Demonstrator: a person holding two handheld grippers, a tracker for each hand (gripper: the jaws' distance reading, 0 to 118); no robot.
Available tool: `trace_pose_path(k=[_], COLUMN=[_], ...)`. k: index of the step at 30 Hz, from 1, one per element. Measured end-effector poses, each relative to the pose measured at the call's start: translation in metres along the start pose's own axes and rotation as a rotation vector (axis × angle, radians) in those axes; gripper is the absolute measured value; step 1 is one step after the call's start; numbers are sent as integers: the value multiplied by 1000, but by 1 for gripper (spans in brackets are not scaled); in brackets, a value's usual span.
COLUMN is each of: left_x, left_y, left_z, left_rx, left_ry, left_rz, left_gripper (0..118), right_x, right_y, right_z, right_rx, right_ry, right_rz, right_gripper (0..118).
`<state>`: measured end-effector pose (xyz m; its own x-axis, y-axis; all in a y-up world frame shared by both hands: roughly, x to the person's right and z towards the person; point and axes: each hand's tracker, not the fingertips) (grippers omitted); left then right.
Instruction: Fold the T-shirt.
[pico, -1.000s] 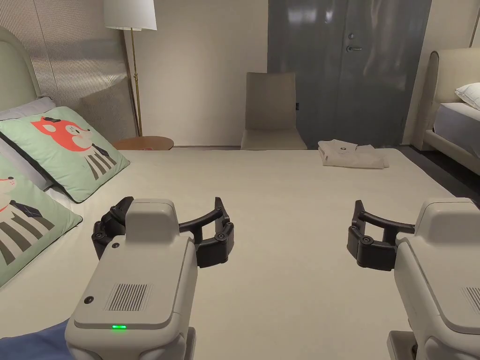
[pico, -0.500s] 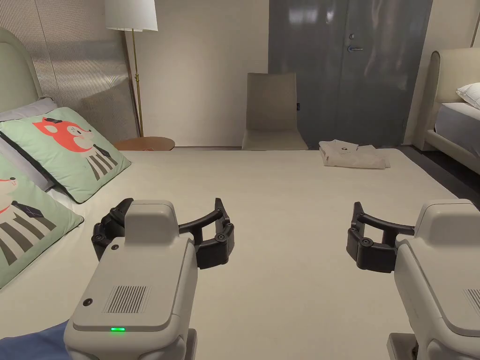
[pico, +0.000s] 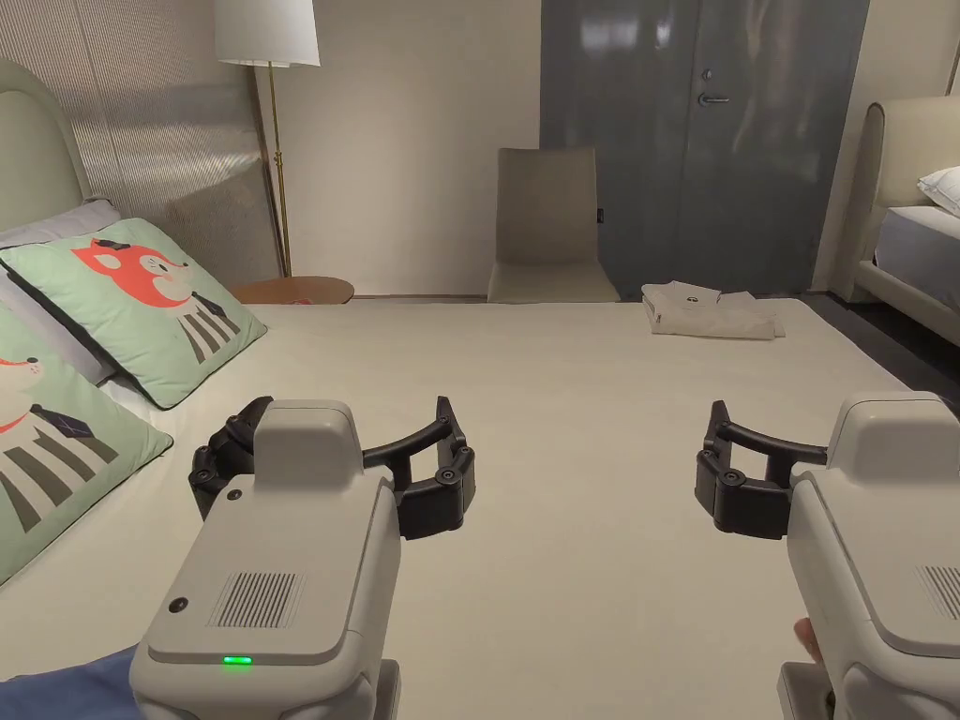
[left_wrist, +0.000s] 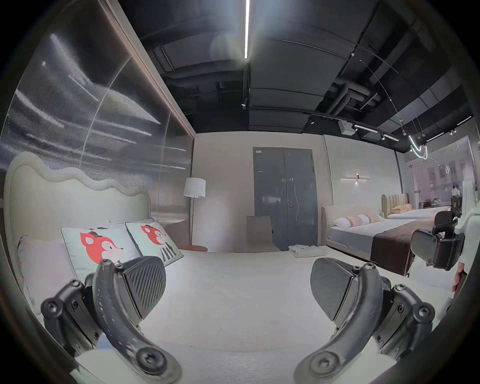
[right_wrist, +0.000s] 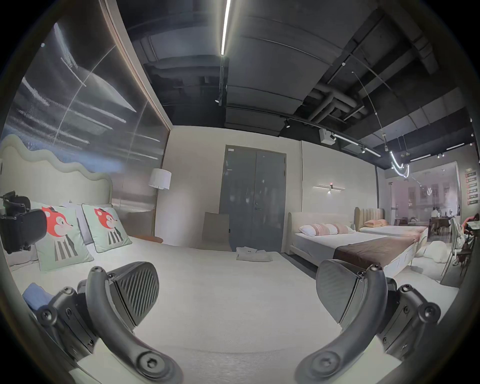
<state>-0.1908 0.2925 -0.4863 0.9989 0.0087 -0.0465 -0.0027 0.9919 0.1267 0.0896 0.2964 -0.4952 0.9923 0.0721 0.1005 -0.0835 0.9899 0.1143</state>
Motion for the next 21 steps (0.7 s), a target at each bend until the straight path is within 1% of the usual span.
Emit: trace_pose_path(k=[5, 9, 11, 13, 14, 16, 18, 21], left_x=[-2, -3, -4, -5, -5, -5, -5, -6], left_y=[2, 3, 4, 5, 5, 5, 6, 6], left_z=[1, 1, 1, 1, 1, 1, 1, 1], left_rx=[-5, -6, -5, -4, -4, -3, -3, -6], left_ry=[1, 1, 2, 1, 1, 1, -1, -1], left_rz=[14, 19, 19, 23, 26, 31, 34, 41], left_gripper=[111, 111, 111, 111, 111, 111, 111, 111], right_x=[-1, 2, 1, -2, -3, -2, -3, -4], right_y=[0, 4, 8, 10, 11, 13, 13, 15], right_z=[-3, -2, -3, -4, -4, -5, -4, -4], right_rx=[-32, -53, -84, -102, -102, -118, -126, -139], right_ry=[-10, 0, -10, -62, -68, -65, -83, -95], right_rz=[0, -69, -79, -53, -43, -50, -55, -40], right_gripper=[118, 118, 118, 118, 118, 118, 118, 118])
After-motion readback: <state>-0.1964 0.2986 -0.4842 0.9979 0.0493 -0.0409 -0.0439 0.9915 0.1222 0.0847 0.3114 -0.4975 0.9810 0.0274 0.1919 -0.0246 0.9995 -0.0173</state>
